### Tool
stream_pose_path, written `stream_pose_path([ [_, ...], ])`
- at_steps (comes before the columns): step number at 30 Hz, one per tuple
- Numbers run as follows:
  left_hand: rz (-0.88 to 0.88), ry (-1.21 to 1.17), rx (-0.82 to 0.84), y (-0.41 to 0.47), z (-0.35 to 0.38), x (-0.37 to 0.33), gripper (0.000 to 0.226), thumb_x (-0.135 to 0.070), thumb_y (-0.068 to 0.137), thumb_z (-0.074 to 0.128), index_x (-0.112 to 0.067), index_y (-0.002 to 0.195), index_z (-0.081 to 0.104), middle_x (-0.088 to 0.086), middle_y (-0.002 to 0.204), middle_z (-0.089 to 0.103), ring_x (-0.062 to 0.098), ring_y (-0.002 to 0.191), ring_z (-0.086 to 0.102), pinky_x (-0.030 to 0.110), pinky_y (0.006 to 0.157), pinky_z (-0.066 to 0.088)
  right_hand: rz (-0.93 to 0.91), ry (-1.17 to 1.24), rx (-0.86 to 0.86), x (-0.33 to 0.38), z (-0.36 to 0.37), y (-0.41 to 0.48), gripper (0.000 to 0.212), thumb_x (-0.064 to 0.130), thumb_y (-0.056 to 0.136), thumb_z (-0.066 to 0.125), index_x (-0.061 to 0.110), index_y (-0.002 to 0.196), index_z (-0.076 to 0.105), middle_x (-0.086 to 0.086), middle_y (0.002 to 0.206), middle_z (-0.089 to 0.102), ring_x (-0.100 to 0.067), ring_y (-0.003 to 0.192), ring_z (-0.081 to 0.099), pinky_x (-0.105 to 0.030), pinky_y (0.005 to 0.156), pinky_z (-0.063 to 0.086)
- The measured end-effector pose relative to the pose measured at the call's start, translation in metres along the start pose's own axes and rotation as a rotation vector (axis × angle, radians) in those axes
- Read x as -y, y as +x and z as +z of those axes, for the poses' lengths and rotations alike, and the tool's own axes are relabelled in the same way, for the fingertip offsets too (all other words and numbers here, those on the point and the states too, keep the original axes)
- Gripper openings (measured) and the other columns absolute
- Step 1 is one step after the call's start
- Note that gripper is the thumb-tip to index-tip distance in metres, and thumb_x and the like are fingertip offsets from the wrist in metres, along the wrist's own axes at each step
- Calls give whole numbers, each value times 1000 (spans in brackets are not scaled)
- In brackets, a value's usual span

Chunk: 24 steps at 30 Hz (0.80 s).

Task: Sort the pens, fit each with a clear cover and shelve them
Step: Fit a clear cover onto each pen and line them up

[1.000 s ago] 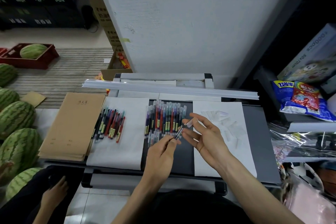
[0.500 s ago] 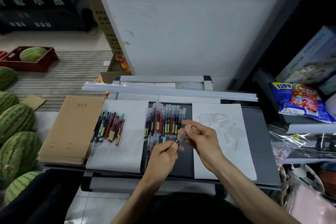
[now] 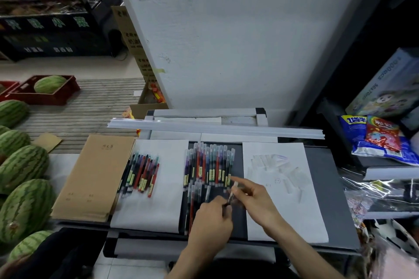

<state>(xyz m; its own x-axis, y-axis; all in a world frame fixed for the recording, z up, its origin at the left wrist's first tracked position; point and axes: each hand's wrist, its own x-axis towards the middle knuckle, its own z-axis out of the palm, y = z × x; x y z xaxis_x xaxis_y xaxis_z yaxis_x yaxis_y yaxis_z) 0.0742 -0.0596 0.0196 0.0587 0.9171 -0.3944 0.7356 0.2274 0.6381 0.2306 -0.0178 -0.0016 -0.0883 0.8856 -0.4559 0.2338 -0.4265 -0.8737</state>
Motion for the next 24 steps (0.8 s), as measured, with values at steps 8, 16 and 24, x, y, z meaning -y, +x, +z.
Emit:
stream_pose_path([
  [8,-145,338,-66,23,4,13,27,-39,99,55,-18,83,62,-2,77,63,15,68,61,32,60,51,-111,-1093,-478,-41,-56,31,53,32,85,73,20,135,62,-10,142,54,-34,124,54,-47,92,51],
  [16,-192,314,-25,40,8,30,17,-34,97,69,-21,95,58,-2,94,60,15,78,61,29,68,50,-152,-1127,-499,-56,-78,48,36,6,81,74,15,116,75,-7,118,69,-32,100,64,-42,76,56],
  [24,-194,301,-33,46,7,35,25,-38,93,73,-22,93,55,-2,96,60,13,80,59,28,68,48,-209,-1235,-493,-56,-85,60,44,-6,65,78,19,100,77,1,92,71,-28,82,64,-36,67,51],
])
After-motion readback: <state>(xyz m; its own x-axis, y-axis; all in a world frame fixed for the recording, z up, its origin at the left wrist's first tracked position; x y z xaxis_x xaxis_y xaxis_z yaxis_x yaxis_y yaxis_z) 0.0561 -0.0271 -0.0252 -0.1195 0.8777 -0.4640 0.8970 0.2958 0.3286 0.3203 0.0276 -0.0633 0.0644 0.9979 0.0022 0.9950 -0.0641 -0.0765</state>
